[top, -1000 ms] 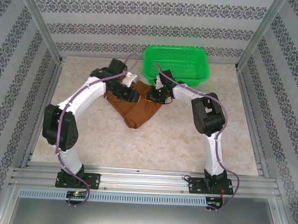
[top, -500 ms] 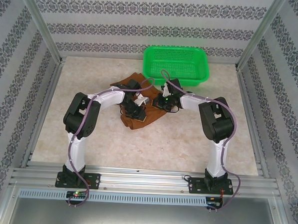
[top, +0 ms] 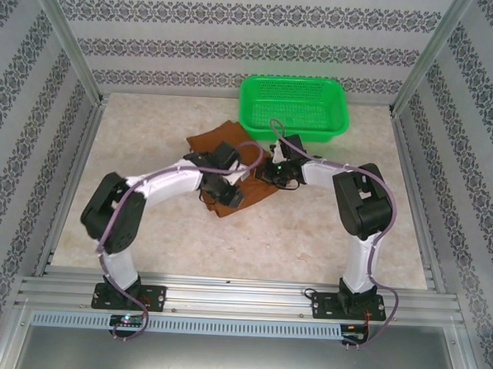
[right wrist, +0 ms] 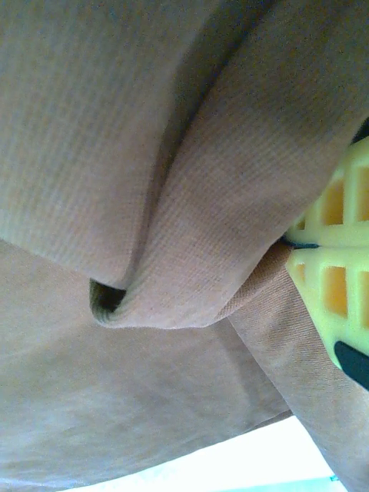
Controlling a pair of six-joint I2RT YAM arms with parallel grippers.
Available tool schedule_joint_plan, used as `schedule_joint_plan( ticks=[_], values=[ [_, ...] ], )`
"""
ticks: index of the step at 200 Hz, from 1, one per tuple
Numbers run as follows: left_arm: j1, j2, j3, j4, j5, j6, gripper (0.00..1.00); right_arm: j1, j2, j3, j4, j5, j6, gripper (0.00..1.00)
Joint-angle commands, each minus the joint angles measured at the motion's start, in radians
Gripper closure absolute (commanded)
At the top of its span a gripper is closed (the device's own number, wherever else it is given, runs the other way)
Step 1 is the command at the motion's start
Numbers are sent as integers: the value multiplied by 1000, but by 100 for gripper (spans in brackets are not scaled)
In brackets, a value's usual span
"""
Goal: Roll up the long pants
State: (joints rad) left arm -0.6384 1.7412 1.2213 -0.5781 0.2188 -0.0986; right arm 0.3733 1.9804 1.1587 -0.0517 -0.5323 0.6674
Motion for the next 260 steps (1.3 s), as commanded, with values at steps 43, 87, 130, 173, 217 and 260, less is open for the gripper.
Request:
schedule_joint_plan(
  ticks=[43, 87, 130, 173, 217, 260],
  values=[
    [-217, -135, -65, -41, -482, 124, 42, -30, -43, -172, -175, 79, -17, 100],
    [-349, -31, 8, -60, -570, 213, 41, -31, -67, -209, -156, 83, -11, 100],
    [-376, 40, 36, -86, -482, 258, 32, -30, -89, -238, -123, 86, 4, 100],
    [-372, 136, 30, -109, -535, 296, 31, -30, -87, -257, -105, 81, 9, 100],
    [-281, 227, 60, -100, -572, 291, 30, -29, -85, -257, -86, 65, 18, 100],
    [-143, 302, 122, -74, -528, 316, 41, -28, -72, -249, -71, 51, 28, 100]
  ],
)
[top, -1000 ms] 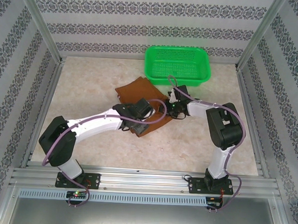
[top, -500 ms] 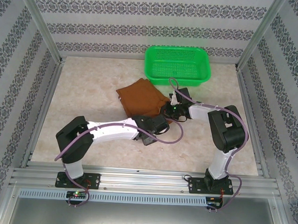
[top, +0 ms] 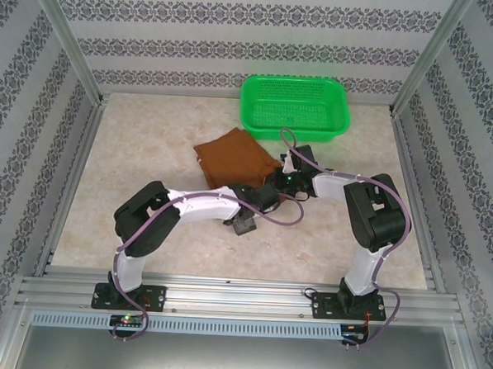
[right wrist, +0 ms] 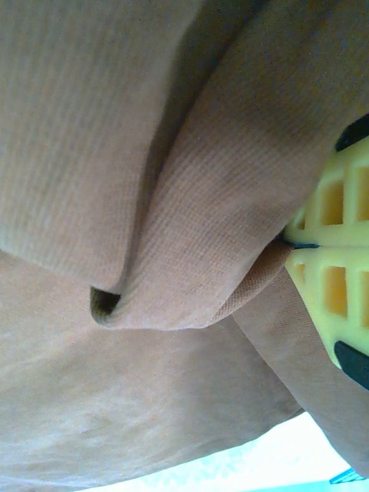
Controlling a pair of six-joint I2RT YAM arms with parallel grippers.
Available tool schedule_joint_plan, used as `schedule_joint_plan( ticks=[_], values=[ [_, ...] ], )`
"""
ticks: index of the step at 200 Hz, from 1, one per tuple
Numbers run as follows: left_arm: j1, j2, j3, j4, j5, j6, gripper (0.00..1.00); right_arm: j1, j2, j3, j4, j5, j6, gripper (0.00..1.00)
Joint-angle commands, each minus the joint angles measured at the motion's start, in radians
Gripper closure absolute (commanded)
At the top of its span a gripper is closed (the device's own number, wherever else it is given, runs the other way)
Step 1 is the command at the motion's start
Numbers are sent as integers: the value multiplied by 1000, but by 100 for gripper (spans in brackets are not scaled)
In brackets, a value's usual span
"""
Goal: Roll up the long pants
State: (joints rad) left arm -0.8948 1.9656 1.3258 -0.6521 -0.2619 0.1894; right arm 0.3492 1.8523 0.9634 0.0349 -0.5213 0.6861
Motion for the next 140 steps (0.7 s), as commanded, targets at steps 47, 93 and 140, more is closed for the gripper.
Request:
schedule_joint_plan(
  ticks=[47, 93, 140],
  values=[
    [106, 94, 18, -6, 126, 11, 100, -6, 63, -48, -137, 15, 16, 100],
    [39, 11, 54, -235, 394, -75, 100, -44, -112, -9, -158, 97, -17, 65],
    [49, -74, 155, -343, 611, -133, 100, -72, -288, 39, -273, 171, -70, 55]
  ],
)
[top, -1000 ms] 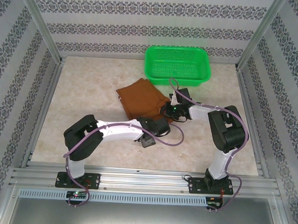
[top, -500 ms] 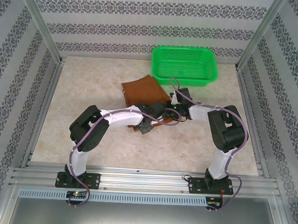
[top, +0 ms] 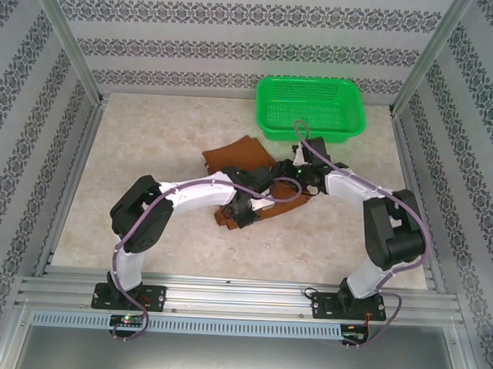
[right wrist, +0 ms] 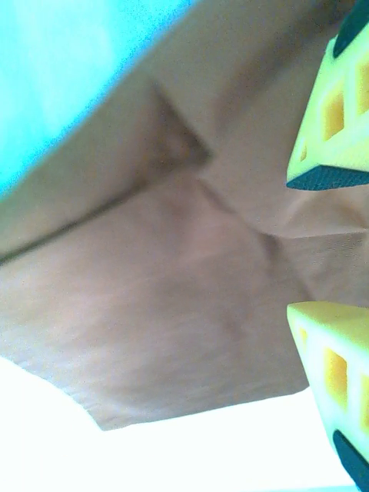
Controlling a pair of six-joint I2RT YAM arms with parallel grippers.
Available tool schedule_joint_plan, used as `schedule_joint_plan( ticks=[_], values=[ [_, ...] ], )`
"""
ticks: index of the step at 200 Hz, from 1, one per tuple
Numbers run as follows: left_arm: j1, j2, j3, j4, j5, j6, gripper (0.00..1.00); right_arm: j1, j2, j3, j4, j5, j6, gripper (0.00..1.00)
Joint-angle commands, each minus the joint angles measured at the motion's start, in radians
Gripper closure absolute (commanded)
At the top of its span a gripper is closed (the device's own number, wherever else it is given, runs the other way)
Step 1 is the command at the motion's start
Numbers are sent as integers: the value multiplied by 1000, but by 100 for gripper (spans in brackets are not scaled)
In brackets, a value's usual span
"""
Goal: Roll up the long pants
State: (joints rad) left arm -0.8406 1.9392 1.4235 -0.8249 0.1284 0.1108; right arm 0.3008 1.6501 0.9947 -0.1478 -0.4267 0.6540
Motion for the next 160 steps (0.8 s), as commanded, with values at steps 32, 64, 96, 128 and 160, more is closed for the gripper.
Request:
schedule_joint_plan(
  ticks=[32, 64, 96, 128, 160],
  values=[
    [54, -40, 121, -202, 476, -68, 100, -43, -191, -29, -144, 116, -41, 55],
    [181, -28, 124, -141, 845, -138, 100, -44, -278, -39, -189, 147, -50, 55],
    [321, -28, 13, 101, 1170, -361, 100, -46, -334, -41, -193, 153, -45, 55],
    [392, 26, 28, 81, 1230, -415, 100, -38, -339, -36, -177, 132, -34, 57],
    [423, 142, -21, 93, 1210, -423, 100, -11, -283, -18, -162, 109, -40, 62]
  ],
)
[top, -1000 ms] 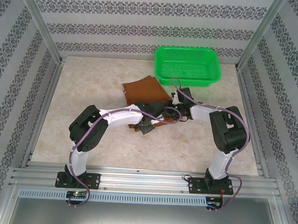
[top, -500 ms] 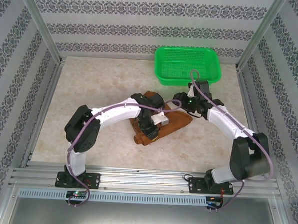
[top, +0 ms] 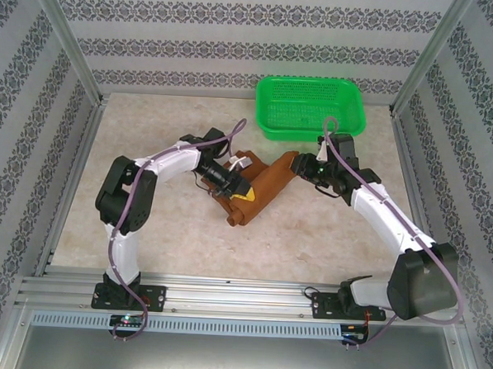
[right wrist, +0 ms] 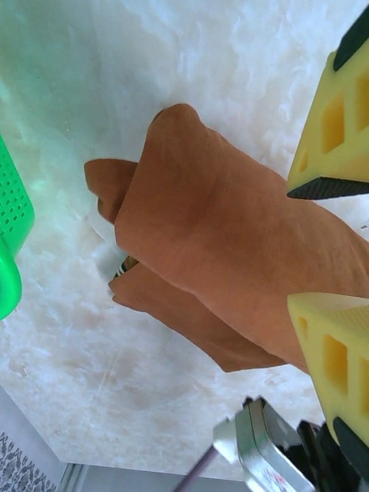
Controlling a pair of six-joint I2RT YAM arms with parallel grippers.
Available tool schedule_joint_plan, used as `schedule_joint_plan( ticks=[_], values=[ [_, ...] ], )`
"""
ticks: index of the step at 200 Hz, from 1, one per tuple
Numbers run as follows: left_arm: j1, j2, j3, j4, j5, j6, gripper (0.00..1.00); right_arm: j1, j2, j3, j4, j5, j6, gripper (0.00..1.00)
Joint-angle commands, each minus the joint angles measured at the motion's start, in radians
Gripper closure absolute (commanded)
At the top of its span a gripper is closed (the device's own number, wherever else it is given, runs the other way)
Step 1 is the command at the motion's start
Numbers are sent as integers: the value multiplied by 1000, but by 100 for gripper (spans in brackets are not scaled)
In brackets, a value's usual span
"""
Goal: Roll up the long pants
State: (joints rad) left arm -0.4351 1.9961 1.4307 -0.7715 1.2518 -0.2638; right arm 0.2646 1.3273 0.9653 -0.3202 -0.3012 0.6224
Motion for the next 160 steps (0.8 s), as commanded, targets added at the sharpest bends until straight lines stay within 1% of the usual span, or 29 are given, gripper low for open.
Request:
schedule_joint_plan(
  ticks=[1, 46, 72, 97, 140, 160],
  values=[
    [19, 88, -29, 39, 86, -47, 100, 26, 42, 11, 11, -17, -8, 62],
    [101, 167, -139, 237, 33, -167, 100, 77, 141, 55, 17, -63, -13, 62],
    [117, 198, -127, 195, 0, -127, 100, 102, 189, 77, 29, -94, -14, 63],
    [117, 214, -105, 94, -50, -33, 100, 128, 240, 113, 37, -110, -19, 66],
    [117, 224, -71, 59, -68, -1, 100, 169, 345, 186, 68, -162, -7, 69],
    [116, 210, -61, 36, -75, 35, 100, 174, 437, 225, 69, -174, -11, 76]
  ],
)
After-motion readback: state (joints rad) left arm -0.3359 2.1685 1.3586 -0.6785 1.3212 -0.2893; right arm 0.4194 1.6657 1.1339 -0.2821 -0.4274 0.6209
